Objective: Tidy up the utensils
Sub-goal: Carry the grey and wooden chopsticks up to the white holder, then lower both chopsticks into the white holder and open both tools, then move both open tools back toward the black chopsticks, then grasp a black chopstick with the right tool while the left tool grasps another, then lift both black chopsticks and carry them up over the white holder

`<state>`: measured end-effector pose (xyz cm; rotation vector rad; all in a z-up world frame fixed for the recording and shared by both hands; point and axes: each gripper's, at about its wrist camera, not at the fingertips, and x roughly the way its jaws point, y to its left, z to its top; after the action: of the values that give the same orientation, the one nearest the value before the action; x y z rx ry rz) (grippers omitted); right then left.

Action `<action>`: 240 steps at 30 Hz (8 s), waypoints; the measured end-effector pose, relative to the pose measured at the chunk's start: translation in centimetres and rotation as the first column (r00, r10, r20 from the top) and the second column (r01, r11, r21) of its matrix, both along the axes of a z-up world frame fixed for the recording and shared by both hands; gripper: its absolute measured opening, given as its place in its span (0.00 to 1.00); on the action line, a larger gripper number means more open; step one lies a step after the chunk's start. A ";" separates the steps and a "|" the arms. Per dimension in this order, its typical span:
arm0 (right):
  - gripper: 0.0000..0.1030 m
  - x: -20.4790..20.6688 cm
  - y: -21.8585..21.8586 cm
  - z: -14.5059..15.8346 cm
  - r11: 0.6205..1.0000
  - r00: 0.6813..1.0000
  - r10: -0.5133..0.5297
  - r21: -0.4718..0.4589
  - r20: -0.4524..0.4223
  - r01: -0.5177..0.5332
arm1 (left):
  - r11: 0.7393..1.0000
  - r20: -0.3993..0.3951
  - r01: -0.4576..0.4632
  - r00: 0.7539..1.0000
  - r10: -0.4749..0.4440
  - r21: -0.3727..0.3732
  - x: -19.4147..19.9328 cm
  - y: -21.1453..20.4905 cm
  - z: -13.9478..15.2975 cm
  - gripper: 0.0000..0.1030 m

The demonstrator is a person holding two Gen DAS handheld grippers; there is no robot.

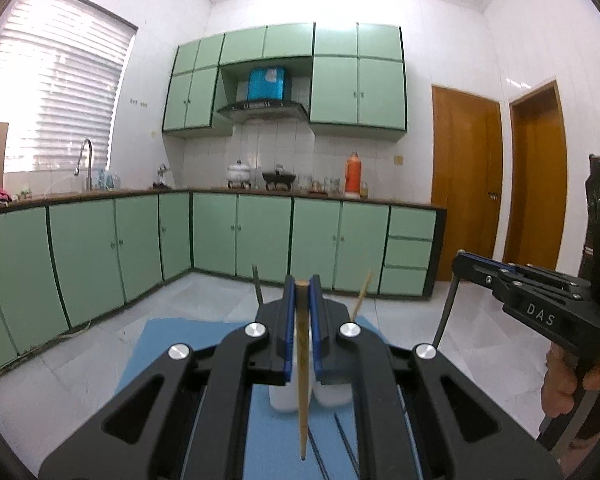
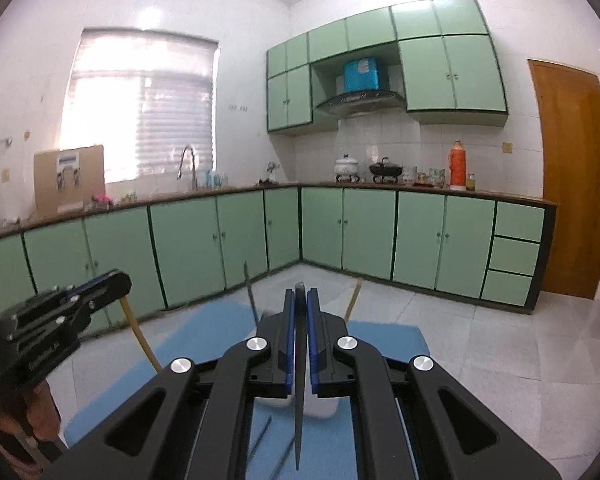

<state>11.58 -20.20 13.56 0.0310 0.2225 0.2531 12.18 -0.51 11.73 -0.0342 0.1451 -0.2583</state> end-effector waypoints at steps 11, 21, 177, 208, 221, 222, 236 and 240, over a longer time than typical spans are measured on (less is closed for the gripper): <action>0.06 5.9 -0.6 4.3 0.995 0.992 -0.077 0.063 0.098 0.071 | 0.999 0.130 -0.025 0.991 0.031 -0.049 5.3 -2.4 4.6 0.06; 0.06 12.1 -0.6 3.5 0.992 0.988 -0.119 0.059 0.102 0.114 | 0.997 0.148 -0.066 0.986 0.071 -0.036 11.1 -5.3 3.6 0.06; 0.06 -14.9 0.5 -25.6 0.942 0.935 -0.326 0.031 -0.139 0.333 | 0.998 -0.405 -0.021 0.913 0.045 0.063 -9.1 -1.3 -23.1 0.83; 0.06 -15.6 -1.5 -25.1 0.933 0.932 -0.349 0.056 -0.099 0.356 | 0.988 -0.369 -0.059 0.923 0.108 0.142 -9.8 -5.1 -23.4 0.06; 0.06 -16.0 -2.0 -19.3 0.949 0.948 -0.313 0.050 0.061 0.310 | 0.986 -0.202 -0.082 0.973 0.111 0.144 -11.0 -4.2 -17.3 0.06; 0.06 -16.0 -2.1 -18.5 0.952 0.950 -0.304 0.051 0.072 0.301 | 0.987 -0.185 -0.082 0.977 0.108 0.141 -11.0 -4.2 -16.5 0.06; 0.06 -11.1 -4.0 -8.3 0.984 0.990 -0.143 0.108 0.016 0.140 | 0.995 -0.074 -0.023 0.997 0.031 0.100 -9.2 -3.8 -8.3 0.06; 0.06 -9.7 -4.3 -6.8 0.986 0.994 -0.107 0.127 -0.006 0.107 | 0.995 -0.085 -0.015 0.996 0.023 0.096 -8.3 -3.4 -7.2 0.06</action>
<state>1.90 -24.48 6.78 0.1688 0.2033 0.1594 3.93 -3.92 4.55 0.0480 0.2425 -0.2305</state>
